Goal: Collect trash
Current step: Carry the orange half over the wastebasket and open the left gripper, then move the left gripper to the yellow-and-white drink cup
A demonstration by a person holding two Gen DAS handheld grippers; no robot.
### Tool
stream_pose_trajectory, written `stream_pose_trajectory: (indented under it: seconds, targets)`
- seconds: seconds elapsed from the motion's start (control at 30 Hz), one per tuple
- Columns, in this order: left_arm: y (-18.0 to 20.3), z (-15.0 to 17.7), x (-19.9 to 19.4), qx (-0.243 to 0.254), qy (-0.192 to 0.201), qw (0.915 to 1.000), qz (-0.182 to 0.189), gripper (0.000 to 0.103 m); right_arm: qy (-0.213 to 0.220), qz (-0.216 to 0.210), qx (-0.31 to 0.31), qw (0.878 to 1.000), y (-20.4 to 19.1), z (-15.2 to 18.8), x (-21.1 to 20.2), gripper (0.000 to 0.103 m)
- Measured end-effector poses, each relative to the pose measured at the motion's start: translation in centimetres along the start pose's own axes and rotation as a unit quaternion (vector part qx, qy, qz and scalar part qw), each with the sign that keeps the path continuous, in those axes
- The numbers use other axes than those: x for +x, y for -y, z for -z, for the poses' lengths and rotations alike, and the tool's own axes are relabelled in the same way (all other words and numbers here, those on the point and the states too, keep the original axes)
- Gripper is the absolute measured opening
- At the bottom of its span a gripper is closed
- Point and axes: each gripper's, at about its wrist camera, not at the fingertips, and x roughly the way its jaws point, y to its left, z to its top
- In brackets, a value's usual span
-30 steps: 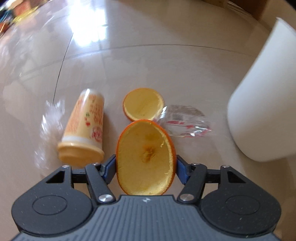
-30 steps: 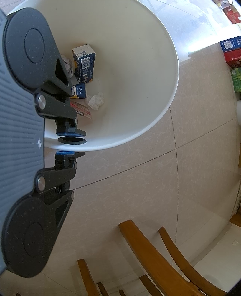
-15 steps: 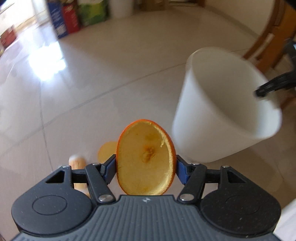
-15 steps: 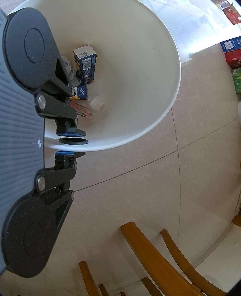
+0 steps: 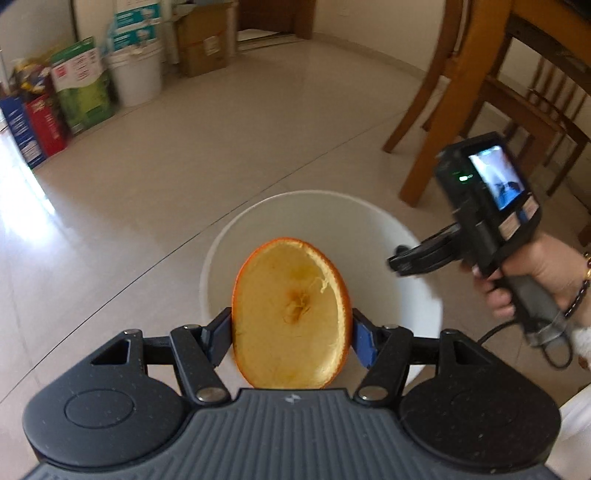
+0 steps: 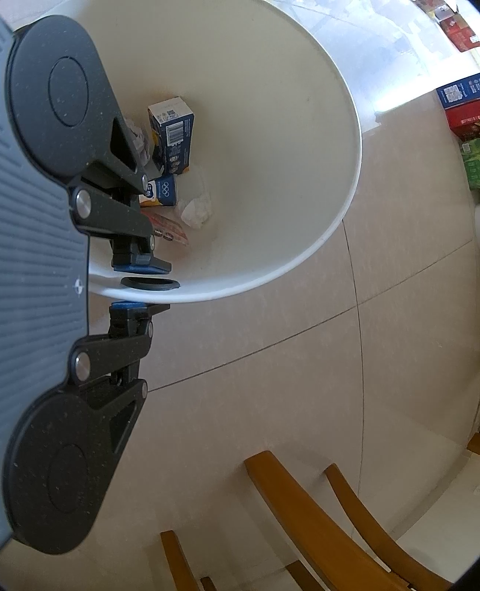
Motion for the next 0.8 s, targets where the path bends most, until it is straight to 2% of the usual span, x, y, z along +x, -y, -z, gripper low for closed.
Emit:
stream_pose_trajectory:
  seconds: [0.03,0.17,0.4,0.67,0.8]
  targets:
    - [0.6,-0.3,0.4,0.008,-0.001,1.0,0.004,0.067,0.0,-0.001,0.0,1.0,0.0,0.0,0.0,0.016]
    - [1.7,-0.7,1.0,0.01,0.005,0.9999,0.006,0.087,0.001,-0.003,-0.002,1.0,0.0,0.1,0.0,0.016]
    - [1.3,-0.2,0.9,0.012,-0.005,0.9999,-0.01,0.088,0.001,-0.007,0.0,1.0,0.1,0.1,0.0,0.016]
    - [-0.4,0.1,-1.0,0.006,-0.008,0.9994,-0.034,0.088,0.001,-0.01,0.004,1.0,0.4,0.0,-0.3,0.016]
    - [-1.7,0.8,-1.7,-0.012,-0.004,0.999,-0.043,0.088,0.002,-0.011,0.003,1.0,0.4,0.0,-0.3,0.016]
